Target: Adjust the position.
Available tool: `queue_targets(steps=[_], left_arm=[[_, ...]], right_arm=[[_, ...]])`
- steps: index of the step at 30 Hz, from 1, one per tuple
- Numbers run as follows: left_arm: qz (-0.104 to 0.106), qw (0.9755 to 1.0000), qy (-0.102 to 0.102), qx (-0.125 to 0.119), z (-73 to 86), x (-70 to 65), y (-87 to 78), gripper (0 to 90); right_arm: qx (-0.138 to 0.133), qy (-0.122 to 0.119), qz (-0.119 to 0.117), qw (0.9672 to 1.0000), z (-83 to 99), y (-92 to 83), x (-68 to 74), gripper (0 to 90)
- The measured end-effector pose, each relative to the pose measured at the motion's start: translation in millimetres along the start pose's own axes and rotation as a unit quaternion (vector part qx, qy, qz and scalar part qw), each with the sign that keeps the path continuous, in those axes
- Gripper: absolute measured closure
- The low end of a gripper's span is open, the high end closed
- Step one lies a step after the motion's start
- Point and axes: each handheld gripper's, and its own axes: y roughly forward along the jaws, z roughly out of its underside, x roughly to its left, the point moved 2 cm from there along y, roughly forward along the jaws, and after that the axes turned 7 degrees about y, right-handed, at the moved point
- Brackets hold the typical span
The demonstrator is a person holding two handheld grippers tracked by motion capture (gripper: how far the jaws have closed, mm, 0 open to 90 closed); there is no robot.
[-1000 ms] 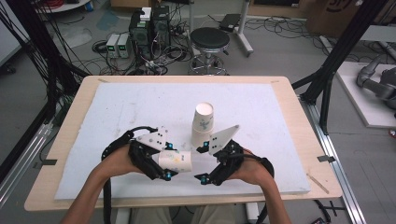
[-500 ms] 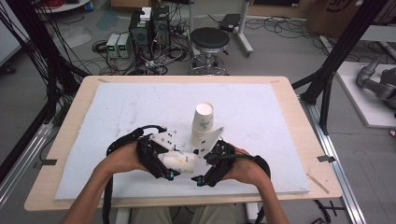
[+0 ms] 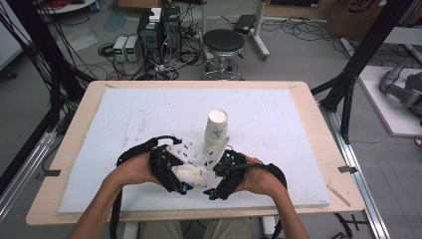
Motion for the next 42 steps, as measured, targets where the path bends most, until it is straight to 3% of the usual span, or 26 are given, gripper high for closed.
queue_targets(steps=[10,14,18,25,27,30,36,40,42], left_arm=[[0.004,1.0,-0.001,0.004,-0.4,0.8,3.6,32.0],[0.007,1.0,-0.002,-0.003,-1.3,-0.8,5.7,31.9],[0.005,1.0,0.002,0.002,0.2,0.9,5.2,31.9],[0.011,0.9996,0.0,-0.026,4.0,1.8,5.7,25.4],[0.012,0.9983,-0.008,-0.056,4.5,3.1,3.7,12.4],[0.01,0.9959,-0.011,-0.089,5.8,2.3,-0.3,11.5],[-0.005,0.9942,-0.009,-0.107,10.1,3.2,-6.4,11.5],[-0.022,0.9883,-0.01,-0.151,17.7,1.4,-15.7,11.5],[-0.038,0.9821,-0.009,-0.184,23.2,-0.5,-20.7,11.5]], right_arm=[[0.012,-0.007,-0.003,0.9999,-5.0,1.4,0.8,24.4],[0.013,-0.011,-0.005,0.9998,-6.0,2.3,0.7,35.7],[0.015,-0.011,0.0,0.9998,-6.2,3.4,0.5,37.6],[0.016,-0.008,-0.003,0.9998,-6.5,4.6,0.0,37.6],[0.018,-0.008,0.001,0.9998,-6.2,5.2,-0.9,37.6],[0.019,-0.003,0.0,0.9998,-4.5,6.8,-2.2,37.6],[0.014,0.002,-0.001,0.9999,-1.4,8.8,-3.5,37.5],[-0.001,0.007,-0.007,1.0,3.5,8.3,-3.8,37.6],[-0.019,0.008,-0.011,0.9997,8.4,7.1,-5.1,37.5]])
